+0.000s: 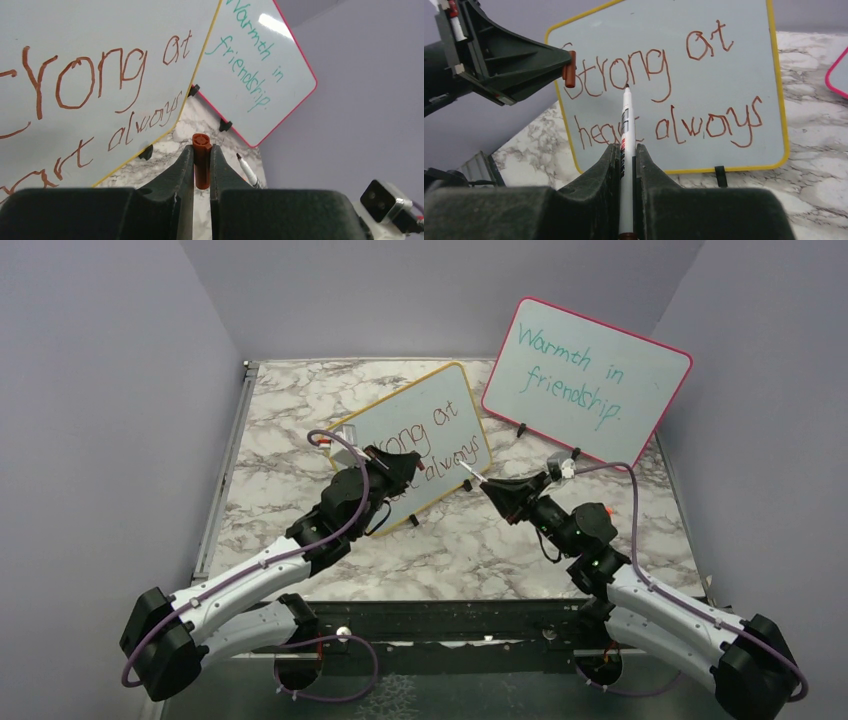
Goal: Write a sentence on the whiteboard
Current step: Close the whiteboard marker at the center of the board.
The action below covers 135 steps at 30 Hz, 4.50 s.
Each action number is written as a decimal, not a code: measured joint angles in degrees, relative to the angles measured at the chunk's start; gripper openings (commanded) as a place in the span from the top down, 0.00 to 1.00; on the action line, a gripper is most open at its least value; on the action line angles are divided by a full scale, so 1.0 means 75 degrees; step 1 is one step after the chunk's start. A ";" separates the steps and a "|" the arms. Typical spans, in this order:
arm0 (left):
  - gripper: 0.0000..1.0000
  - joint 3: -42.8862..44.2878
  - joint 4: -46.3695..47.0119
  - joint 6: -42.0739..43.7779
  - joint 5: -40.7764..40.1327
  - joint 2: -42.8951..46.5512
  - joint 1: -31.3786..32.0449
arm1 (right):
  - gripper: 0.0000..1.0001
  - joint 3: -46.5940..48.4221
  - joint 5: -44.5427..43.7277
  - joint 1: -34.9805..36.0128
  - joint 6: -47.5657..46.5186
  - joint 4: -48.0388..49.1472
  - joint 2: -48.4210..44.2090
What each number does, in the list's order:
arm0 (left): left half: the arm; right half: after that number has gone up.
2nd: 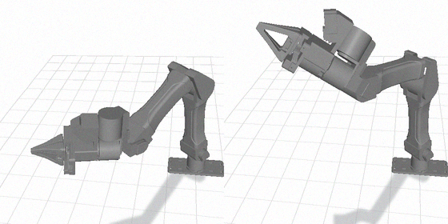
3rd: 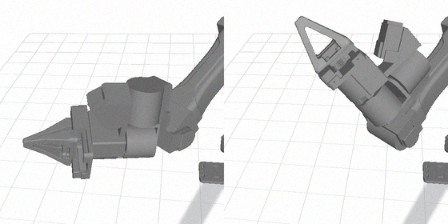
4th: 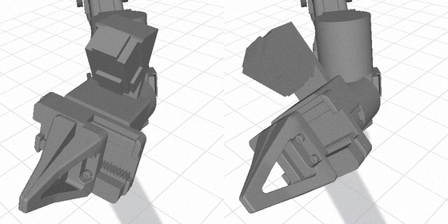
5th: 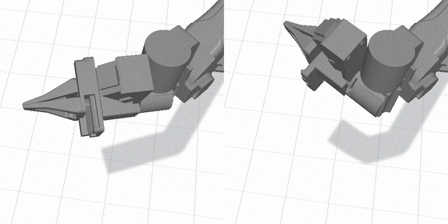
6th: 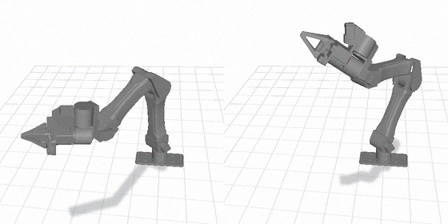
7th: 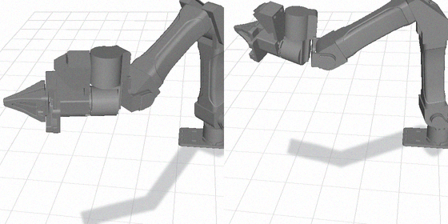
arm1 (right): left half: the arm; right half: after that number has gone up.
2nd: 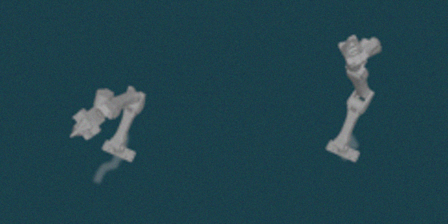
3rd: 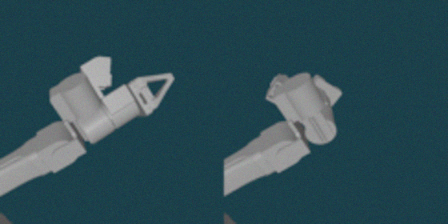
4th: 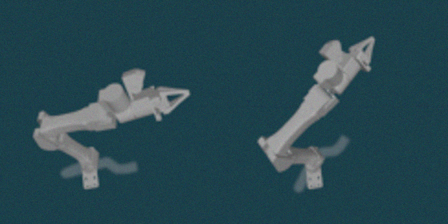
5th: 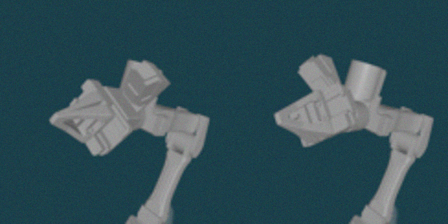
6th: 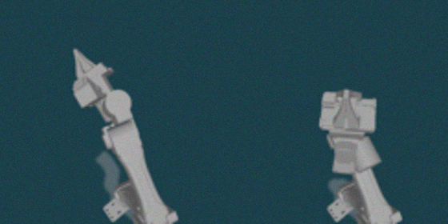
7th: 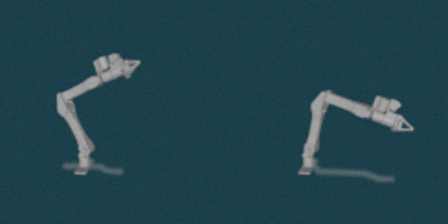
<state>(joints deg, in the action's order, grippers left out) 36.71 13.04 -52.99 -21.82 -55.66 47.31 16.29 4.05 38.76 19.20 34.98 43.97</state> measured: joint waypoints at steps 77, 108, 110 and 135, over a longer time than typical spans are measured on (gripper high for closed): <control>1.00 -0.0242 0.1020 -0.3217 -0.0784 -0.0452 -0.0032 | 0.99 0.0399 0.0723 0.0475 0.0230 0.2661 0.2259; 1.00 -0.0242 0.1912 -0.3590 -0.0565 -0.1157 0.0163 | 0.99 0.0577 0.0166 0.0490 0.0507 0.4138 0.3442; 1.00 -0.0242 0.1976 -0.3587 -0.0705 -0.1195 0.0207 | 0.99 0.0577 0.0146 0.0490 0.0542 0.4386 0.3617; 0.68 -0.0603 0.2521 -0.2655 -0.1335 -0.0758 0.0705 | 0.99 0.0688 0.0064 0.0627 0.0437 0.3990 0.3255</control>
<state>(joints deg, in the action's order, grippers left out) 32.18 31.94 -72.90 -31.83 -61.34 52.60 21.45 4.54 43.46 22.48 64.90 68.38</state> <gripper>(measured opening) 0.155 0.158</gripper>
